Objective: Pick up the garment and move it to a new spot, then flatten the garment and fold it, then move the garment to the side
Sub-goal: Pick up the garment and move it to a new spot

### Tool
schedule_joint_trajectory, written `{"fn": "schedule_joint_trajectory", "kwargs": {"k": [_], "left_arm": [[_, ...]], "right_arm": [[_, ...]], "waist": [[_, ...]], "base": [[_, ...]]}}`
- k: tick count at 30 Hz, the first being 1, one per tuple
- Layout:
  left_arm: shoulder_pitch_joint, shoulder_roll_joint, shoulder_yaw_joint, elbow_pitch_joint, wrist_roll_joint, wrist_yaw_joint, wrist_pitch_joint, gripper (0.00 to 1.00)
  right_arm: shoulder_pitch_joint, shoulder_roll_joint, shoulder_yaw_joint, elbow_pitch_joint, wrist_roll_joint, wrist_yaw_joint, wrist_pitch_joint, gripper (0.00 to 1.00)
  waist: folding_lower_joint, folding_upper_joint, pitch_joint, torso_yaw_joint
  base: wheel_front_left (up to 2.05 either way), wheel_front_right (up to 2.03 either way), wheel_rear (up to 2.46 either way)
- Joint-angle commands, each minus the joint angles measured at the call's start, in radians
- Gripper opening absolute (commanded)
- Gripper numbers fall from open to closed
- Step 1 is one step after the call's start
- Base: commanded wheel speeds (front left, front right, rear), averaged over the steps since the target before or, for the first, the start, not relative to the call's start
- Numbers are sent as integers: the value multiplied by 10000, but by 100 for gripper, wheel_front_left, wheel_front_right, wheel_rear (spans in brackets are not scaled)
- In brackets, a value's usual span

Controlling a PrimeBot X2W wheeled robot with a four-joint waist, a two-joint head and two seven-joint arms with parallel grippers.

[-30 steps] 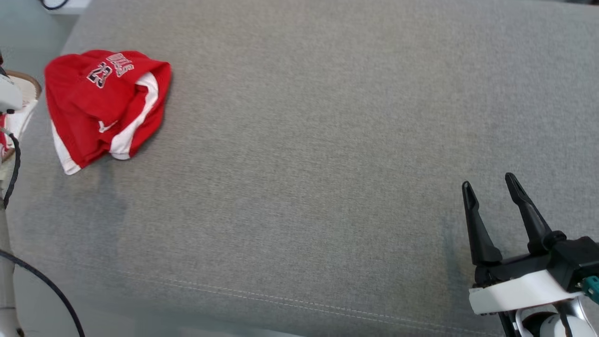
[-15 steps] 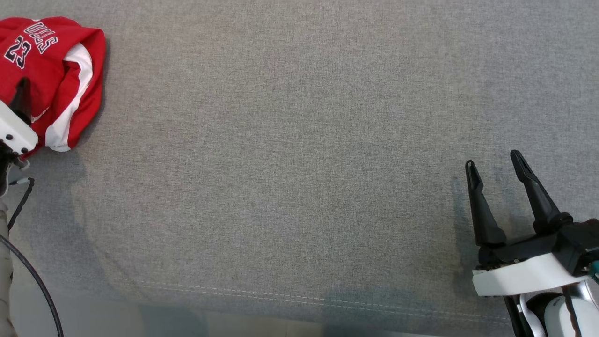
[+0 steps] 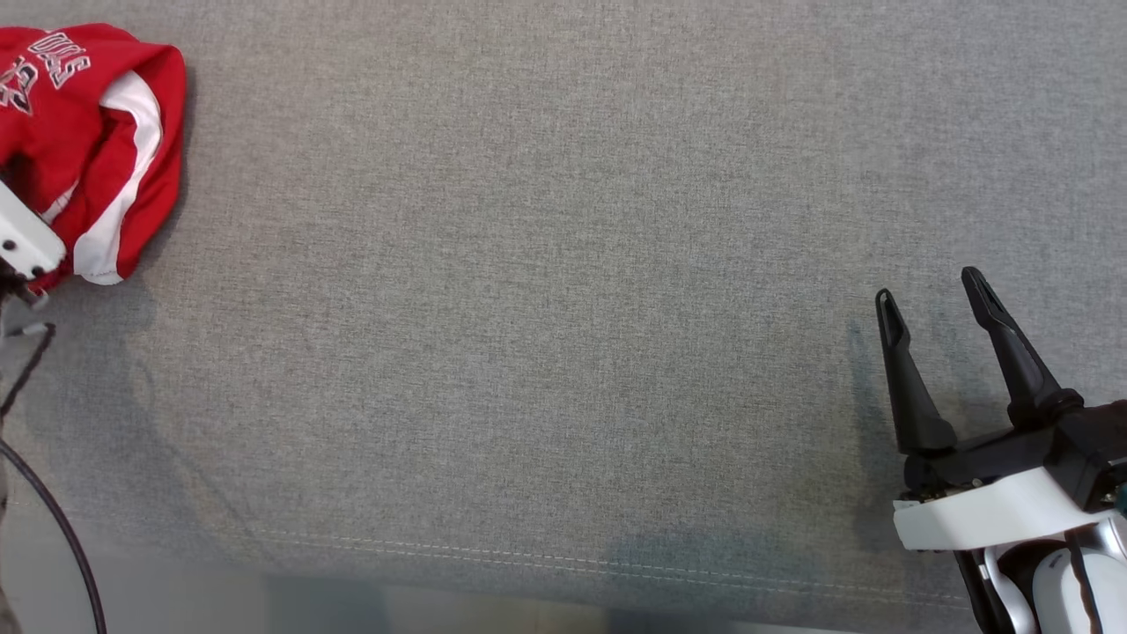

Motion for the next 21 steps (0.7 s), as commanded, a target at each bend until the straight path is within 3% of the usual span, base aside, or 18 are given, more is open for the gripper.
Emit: {"fn": "schedule_joint_trajectory", "kwargs": {"k": [1,8,14,21], "left_arm": [[-400,847,67,-474,126,-59,-355,0],[-918,1152,-423,-1778,814,124,-2064,0],[-715,1042,-654,-3158,1074,304,-2807,0],[1090,-98,-1266,-6498,1211,797,-2809,0]], "right_arm": [[-138,-22,137,-324,-59,0,30,100],[-29,75,93,-192,18,0,-75,100],[40,201,101,45,108,0,-230,100],[142,359,221,383,270,0,-473,100]], "waist": [[0,0,-63,2],[0,0,-609,17],[0,0,-1177,-82],[0,0,-1763,-471]], "base": [[0,0,0],[0,0,0],[0,0,0],[0,0,0]]}}
